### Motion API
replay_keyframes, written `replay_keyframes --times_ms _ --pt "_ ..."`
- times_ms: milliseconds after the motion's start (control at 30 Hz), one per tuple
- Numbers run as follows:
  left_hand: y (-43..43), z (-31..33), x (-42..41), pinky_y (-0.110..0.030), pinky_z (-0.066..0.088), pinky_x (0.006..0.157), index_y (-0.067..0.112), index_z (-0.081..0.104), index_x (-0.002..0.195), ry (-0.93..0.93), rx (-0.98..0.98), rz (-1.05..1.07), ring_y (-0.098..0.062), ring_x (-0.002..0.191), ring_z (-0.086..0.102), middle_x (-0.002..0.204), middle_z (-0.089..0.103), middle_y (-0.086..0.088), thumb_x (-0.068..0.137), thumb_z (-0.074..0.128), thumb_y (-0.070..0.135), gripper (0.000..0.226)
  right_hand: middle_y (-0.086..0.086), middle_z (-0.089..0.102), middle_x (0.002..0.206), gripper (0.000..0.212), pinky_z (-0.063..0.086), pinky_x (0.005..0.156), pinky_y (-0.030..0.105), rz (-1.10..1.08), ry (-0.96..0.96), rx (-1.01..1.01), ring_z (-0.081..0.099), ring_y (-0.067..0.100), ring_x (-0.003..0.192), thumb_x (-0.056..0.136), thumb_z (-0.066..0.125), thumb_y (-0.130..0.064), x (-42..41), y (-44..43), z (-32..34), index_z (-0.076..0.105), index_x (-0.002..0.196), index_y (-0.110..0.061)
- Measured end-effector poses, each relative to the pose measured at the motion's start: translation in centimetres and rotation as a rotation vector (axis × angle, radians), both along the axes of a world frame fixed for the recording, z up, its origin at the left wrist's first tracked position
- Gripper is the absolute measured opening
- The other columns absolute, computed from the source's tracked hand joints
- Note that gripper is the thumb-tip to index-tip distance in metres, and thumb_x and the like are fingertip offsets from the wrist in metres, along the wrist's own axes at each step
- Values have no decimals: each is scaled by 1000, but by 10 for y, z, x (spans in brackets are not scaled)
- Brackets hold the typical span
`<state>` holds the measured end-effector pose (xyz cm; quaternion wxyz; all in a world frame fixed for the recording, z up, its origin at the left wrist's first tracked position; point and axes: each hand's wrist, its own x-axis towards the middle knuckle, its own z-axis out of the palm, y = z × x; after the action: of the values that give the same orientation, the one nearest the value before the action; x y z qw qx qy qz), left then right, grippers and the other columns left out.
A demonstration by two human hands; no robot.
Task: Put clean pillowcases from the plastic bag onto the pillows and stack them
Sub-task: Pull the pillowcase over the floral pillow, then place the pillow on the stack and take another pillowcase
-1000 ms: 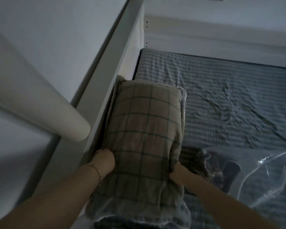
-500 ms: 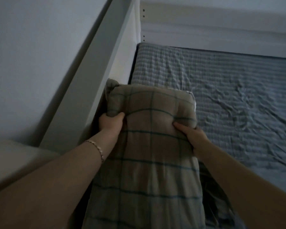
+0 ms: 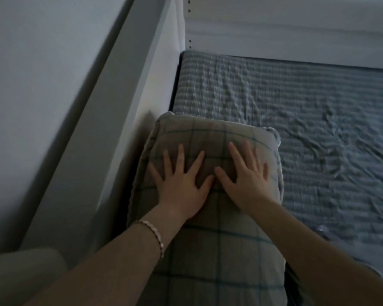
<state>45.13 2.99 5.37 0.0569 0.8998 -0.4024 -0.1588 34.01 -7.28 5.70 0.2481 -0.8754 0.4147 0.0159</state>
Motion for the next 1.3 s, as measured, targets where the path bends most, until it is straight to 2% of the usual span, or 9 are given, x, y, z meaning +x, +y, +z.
replay_keyframes --times_ms 233,400,533,600,767,933,1033,1200,1300 --pt "3 -51 66 -63 -1 110 50 -15 140 -2 157 20 -31 142 -18 156 -21 2 85 17 70 67 4 -20 156 79 -13 112 49 101 86 -39 -21 26 142 88 32 -64 65 8 -39 -8 148 -32" --pt "24 -27 7 -62 -2 111 38 -6 147 29 202 37 -30 143 -16 156 -18 -4 94 22 53 61 7 -8 158 81 -8 115 37 61 46 14 -12 20 144 80 9 -66 -26 78 -27 -2 150 -25" --pt "97 -9 -84 -71 14 100 27 32 143 -22 101 -73 -39 141 15 154 22 -15 79 30 58 71 21 31 149 72 13 113 42 -14 157 36 24 31 140 83 24 -53 -85 129 -19 31 145 -17" --pt "117 -19 -90 -77 21 91 30 32 141 -18 172 -71 -41 136 22 150 31 -14 75 34 61 73 24 38 143 66 17 107 47 -8 167 -32 30 35 136 85 32 -49 -73 130 -30 39 140 -13" --pt "96 -44 -25 -71 4 104 43 -14 142 -24 205 47 -34 142 -18 156 -18 0 85 21 68 72 18 -14 155 72 -13 113 47 61 183 -4 -14 29 143 94 25 -54 -12 111 -34 -7 149 -19" --pt "184 -41 -76 -75 25 93 30 25 145 -87 152 5 -40 139 14 153 24 -12 83 23 61 70 14 32 150 68 11 111 44 144 32 -3 24 32 138 82 39 -57 -110 210 -28 39 141 -23" --pt "211 -41 -111 -71 30 91 24 24 145 -44 168 27 -45 136 17 152 22 -16 83 27 62 73 14 28 150 78 11 112 45 -11 56 3 20 30 139 77 39 -63 -159 211 -41 31 143 -22" --pt "197 -43 -101 -56 32 103 22 -4 150 110 113 322 -42 140 13 157 -3 -15 90 41 54 81 -1 -31 147 91 -3 118 43 -227 95 164 -20 18 142 69 7 -76 -167 191 -50 -26 138 -27" --pt "181 -30 -87 -41 39 98 10 -6 149 198 425 426 -41 127 40 149 24 -25 92 35 54 82 4 -18 156 95 0 118 41 -126 216 257 -13 20 144 73 13 -74 -167 188 -36 -14 148 -22"
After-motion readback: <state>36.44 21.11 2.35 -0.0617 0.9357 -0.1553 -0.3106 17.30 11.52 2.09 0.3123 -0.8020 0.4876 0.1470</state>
